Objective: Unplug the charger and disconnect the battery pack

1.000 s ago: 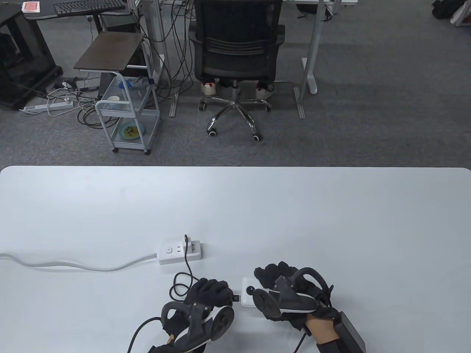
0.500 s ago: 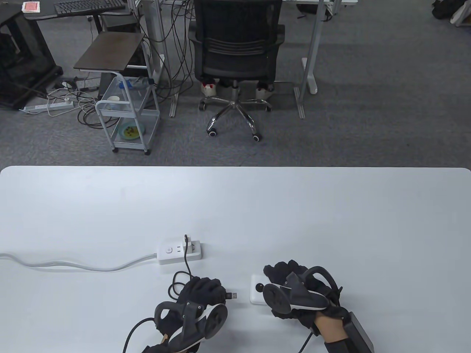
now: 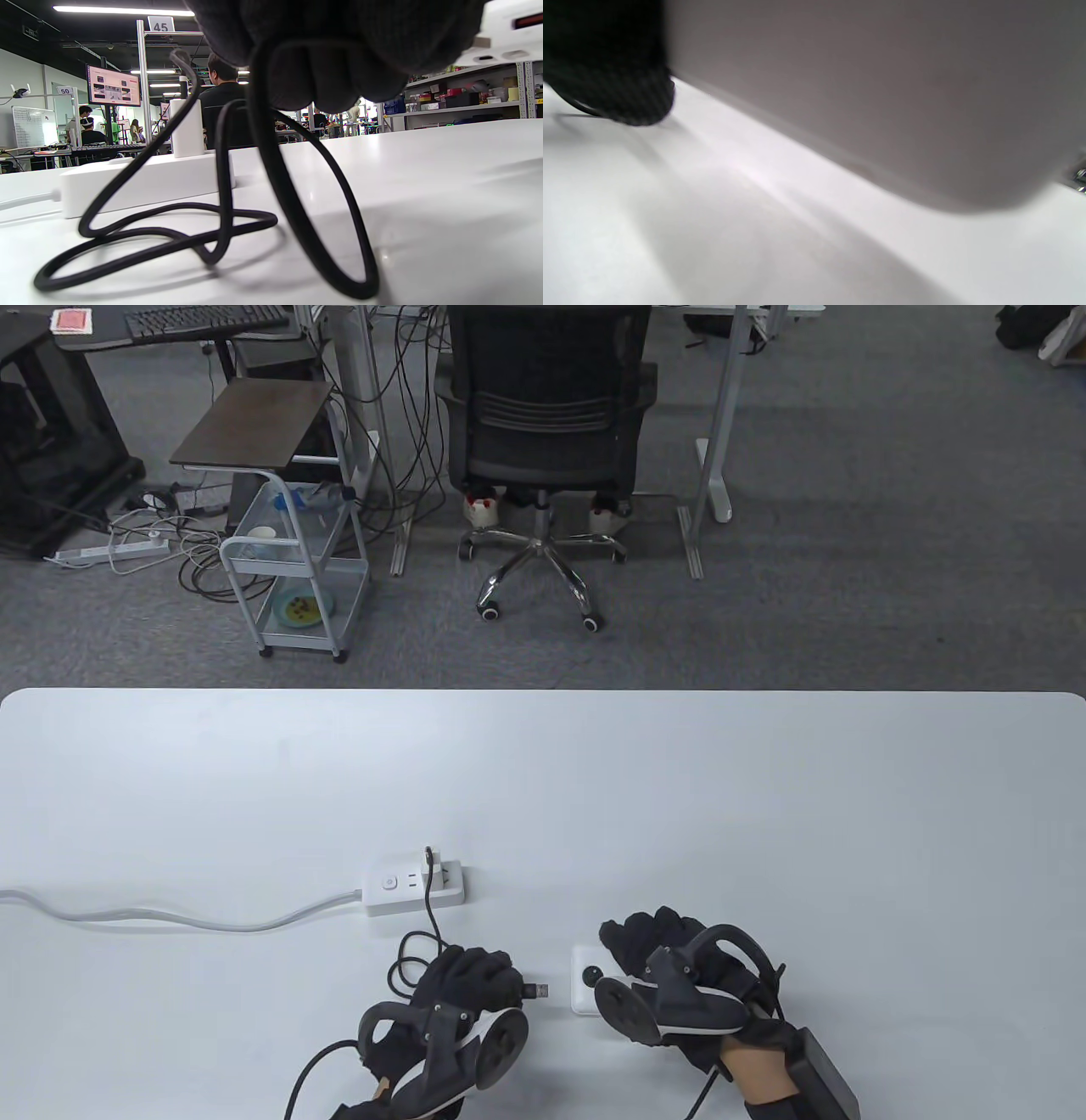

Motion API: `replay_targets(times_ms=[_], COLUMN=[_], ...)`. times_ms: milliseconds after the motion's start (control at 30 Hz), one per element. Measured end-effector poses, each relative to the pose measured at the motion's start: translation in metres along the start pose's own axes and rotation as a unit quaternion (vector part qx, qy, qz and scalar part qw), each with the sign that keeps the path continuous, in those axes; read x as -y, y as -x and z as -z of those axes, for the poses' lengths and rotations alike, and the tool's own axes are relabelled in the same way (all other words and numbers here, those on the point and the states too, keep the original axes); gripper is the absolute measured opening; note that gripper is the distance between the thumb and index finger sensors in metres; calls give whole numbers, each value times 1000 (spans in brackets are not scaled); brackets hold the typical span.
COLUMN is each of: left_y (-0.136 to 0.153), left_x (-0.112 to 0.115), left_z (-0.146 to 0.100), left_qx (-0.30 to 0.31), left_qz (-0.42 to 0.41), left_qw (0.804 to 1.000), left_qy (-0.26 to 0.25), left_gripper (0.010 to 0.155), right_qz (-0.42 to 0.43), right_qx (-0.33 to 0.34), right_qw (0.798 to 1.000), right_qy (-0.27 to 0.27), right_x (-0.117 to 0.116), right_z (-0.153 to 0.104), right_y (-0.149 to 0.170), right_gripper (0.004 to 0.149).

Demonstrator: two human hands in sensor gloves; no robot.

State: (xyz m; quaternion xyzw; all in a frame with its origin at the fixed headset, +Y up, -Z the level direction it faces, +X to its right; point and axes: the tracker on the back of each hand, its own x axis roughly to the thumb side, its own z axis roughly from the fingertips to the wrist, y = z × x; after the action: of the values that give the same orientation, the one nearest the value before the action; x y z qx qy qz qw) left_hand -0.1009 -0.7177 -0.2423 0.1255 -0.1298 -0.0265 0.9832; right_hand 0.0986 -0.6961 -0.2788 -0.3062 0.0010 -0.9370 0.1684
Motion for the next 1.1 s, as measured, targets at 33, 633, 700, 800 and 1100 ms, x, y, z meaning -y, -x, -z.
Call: replay_targets(times_ms=[33,633,700,800,1100], left_y=[0,2,2,1,1], left_x=[0,-1,0,-3,-3], left_z=[0,1,1,1,-2], left_qx=[0,3,4,4,9], left_qz=[1,-9,-10,-15,-6], left_qw=[1000,1000,1000,1000,1000], left_qy=[3,10,11,4,-9], left_gripper=[37,37,37,37,37], right_qz=[-9,50,58,64,88], right_qx=[1,-102,-131,-158,-218], right_qw=[1000,990,984,977,951], right_qy=[6,-80,-105,-129,-202], right_x=[3,9,0,-14,-74], right_z=[0,31,36,40,43], right_y=[0,96,113,132,176], right_gripper=[103,100,99,99,98])
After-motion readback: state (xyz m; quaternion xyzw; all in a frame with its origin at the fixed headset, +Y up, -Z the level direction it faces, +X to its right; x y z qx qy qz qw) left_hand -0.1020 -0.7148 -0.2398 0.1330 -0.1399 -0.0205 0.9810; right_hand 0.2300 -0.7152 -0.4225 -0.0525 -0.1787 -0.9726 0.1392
